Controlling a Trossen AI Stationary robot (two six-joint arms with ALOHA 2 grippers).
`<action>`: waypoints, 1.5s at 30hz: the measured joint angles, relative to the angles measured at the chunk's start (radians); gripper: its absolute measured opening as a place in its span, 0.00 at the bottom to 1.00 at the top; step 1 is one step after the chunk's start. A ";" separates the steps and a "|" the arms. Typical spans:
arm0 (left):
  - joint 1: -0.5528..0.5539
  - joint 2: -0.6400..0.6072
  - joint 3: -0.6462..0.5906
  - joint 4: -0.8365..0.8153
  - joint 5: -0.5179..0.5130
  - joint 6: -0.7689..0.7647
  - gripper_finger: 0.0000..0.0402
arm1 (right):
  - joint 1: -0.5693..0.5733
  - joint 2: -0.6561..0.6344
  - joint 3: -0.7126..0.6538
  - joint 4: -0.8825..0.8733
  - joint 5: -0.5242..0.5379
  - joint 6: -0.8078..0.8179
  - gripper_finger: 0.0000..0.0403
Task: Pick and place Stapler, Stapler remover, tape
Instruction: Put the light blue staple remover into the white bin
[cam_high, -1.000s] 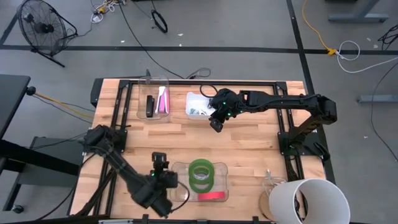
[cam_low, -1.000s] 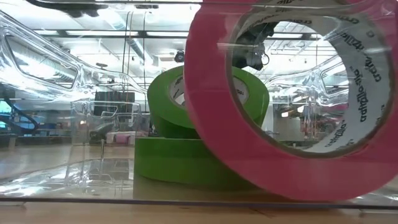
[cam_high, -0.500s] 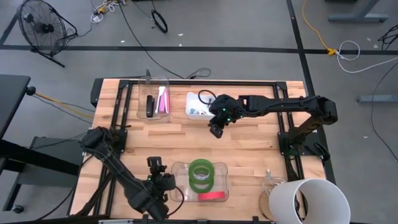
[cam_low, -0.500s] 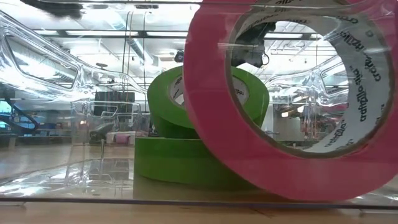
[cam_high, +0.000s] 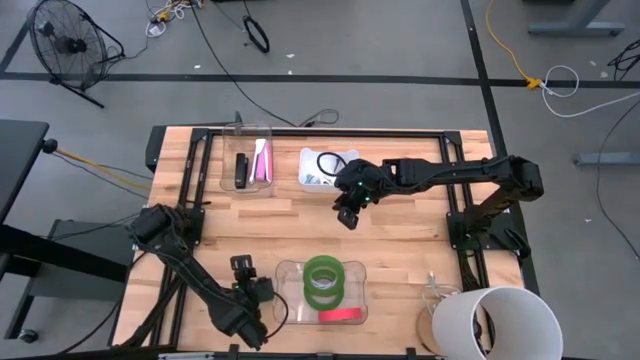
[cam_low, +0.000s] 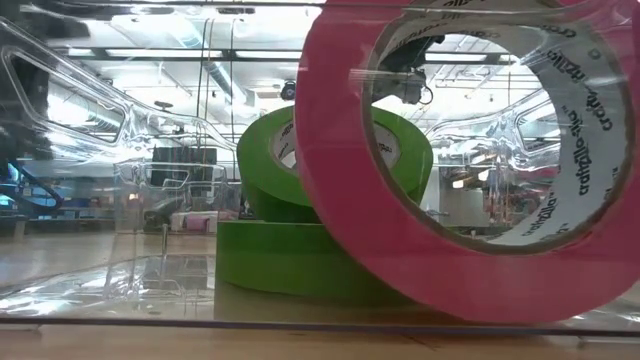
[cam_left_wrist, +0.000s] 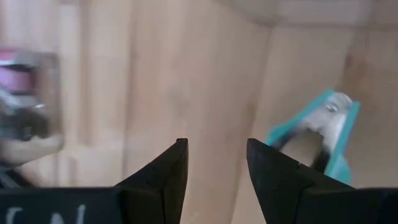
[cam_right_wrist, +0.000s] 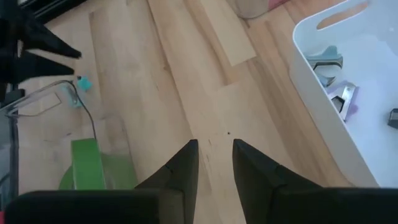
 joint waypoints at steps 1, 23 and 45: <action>0.000 0.000 -0.014 0.025 0.017 0.018 0.42 | 0.000 0.000 0.000 0.003 0.000 0.000 0.25; 0.001 -0.004 -0.068 0.245 0.119 0.237 0.42 | 0.000 0.000 0.000 0.008 0.000 -0.004 0.25; 0.001 -0.027 -0.123 0.244 0.179 0.200 0.03 | 0.000 0.000 0.000 0.008 0.000 -0.001 0.25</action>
